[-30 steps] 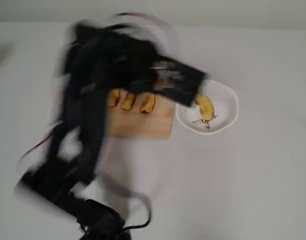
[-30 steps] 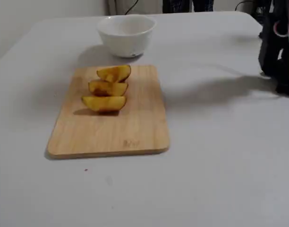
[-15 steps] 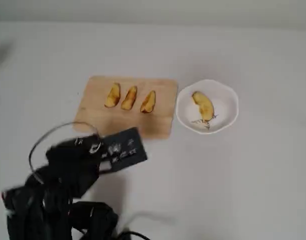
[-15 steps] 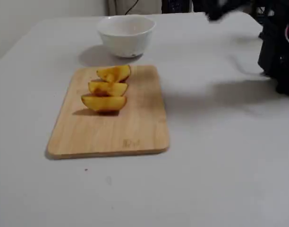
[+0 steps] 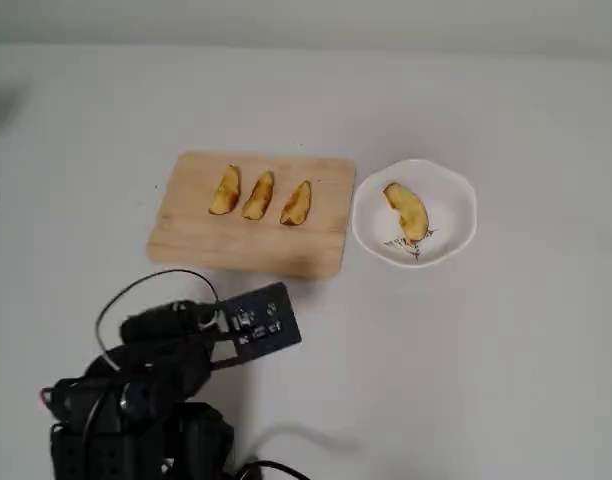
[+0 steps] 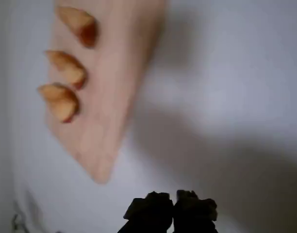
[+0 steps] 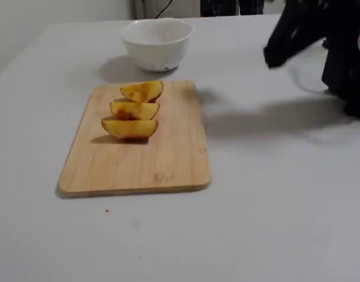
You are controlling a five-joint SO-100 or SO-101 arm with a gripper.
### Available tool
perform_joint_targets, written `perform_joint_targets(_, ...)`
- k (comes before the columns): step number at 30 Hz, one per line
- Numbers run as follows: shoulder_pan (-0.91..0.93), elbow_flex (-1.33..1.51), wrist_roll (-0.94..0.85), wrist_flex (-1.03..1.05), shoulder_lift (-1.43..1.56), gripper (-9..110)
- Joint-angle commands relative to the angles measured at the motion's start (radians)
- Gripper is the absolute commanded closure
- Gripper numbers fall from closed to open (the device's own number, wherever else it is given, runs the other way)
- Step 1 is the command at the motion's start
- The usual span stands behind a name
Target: Pick up the leftmost apple slice from the cutting board and place it into the bowl
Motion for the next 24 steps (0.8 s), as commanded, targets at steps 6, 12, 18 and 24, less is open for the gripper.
perform_joint_targets(6, 0.003, 0.115, 0.032, -0.052, 0.015, 101)
perform_joint_targets(12, 0.011, 0.137, 0.031, -0.064, 0.015, 101)
perform_joint_targets(18, 0.051, 0.137, 0.043, -0.066, 0.015, 101)
perform_joint_targets(24, 0.138, 0.137, 0.127, -0.069, 0.014, 101)
